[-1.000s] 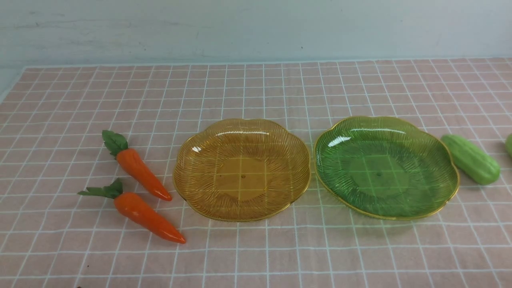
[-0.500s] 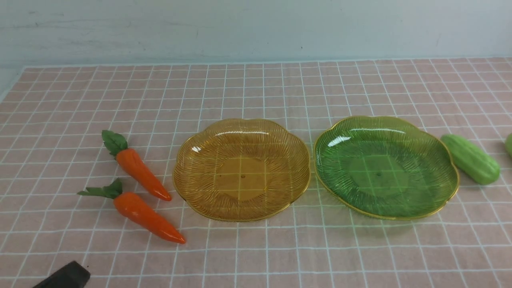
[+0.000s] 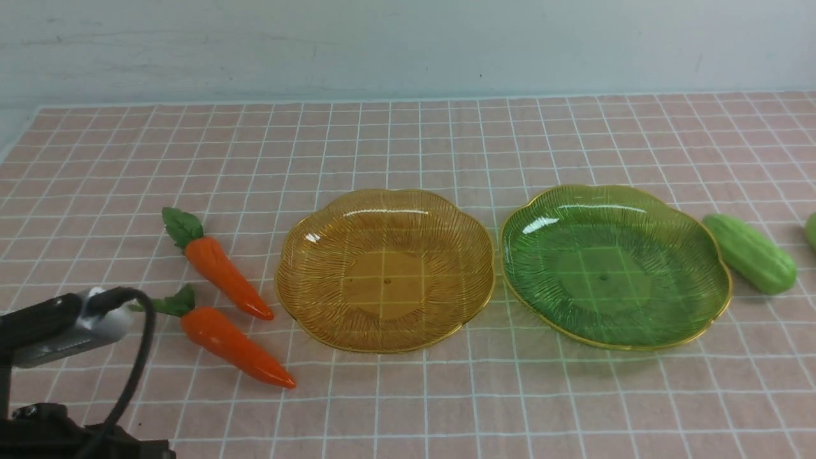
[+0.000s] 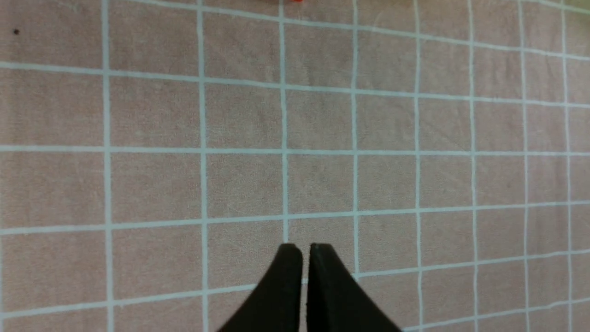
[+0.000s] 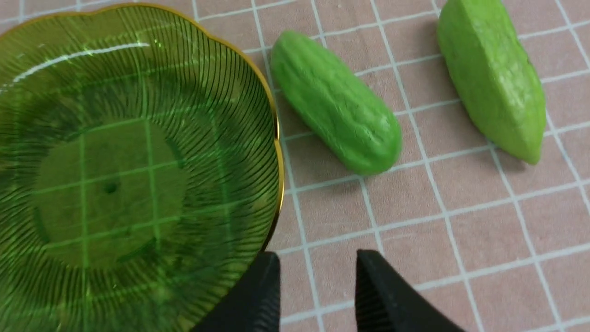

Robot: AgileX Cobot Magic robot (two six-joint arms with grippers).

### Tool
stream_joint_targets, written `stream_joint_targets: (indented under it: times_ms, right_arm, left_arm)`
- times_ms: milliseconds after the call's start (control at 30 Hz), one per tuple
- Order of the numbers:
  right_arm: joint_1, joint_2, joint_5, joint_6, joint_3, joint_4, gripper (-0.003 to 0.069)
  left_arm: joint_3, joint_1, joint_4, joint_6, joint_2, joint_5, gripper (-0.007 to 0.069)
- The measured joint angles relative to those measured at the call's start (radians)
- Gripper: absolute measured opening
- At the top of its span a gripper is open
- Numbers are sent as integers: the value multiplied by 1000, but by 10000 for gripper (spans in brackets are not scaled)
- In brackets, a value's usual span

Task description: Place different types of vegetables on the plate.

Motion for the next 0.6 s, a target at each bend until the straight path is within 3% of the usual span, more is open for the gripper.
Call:
stream_joint_targets:
  times_ms: [367,433,600]
  right_arm:
    - [-31,332,60,24,-254,-83,497]
    - [-51,393,94,11,-303,-103,521]
    - [-68,561,141,-168,-410,-131,526]
  left_arm:
    - [-1,0,2,5,0,0,110]
    - [-1,0,2,11,0,0,116]
    - [-1,0,3,15,0,0,116]
